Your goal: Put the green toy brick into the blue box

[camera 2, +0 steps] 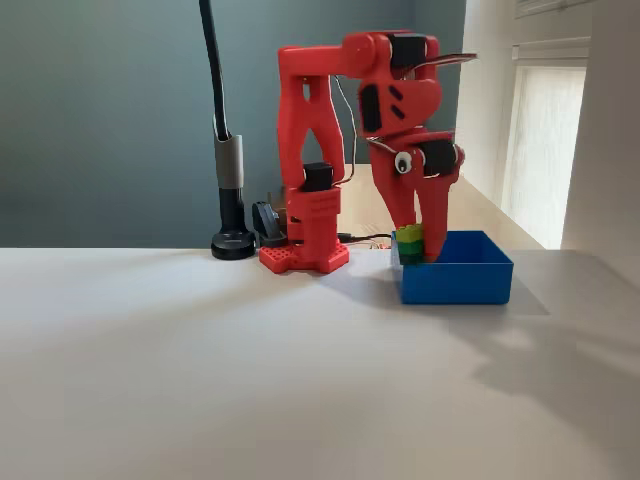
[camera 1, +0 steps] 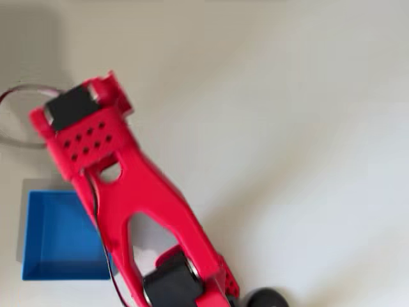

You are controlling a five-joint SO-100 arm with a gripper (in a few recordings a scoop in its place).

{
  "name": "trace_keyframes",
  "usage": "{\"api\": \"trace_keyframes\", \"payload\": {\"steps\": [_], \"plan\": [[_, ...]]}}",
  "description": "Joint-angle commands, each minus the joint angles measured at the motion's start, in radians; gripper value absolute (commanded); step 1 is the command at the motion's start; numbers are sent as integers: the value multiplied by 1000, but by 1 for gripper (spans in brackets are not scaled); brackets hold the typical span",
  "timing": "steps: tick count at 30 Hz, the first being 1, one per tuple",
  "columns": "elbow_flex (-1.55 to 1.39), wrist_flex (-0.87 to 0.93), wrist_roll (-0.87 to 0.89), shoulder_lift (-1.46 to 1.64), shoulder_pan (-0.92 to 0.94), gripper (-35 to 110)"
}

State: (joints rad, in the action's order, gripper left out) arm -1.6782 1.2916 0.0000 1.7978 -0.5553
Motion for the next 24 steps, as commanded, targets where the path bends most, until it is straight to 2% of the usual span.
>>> {"api": "trace_keyframes", "payload": {"steps": [1,15,24], "plan": [[-25,38,32,141,-126,0],[-34,221,201,164,-417,0],[-32,262,247,147,-517,0]]}}
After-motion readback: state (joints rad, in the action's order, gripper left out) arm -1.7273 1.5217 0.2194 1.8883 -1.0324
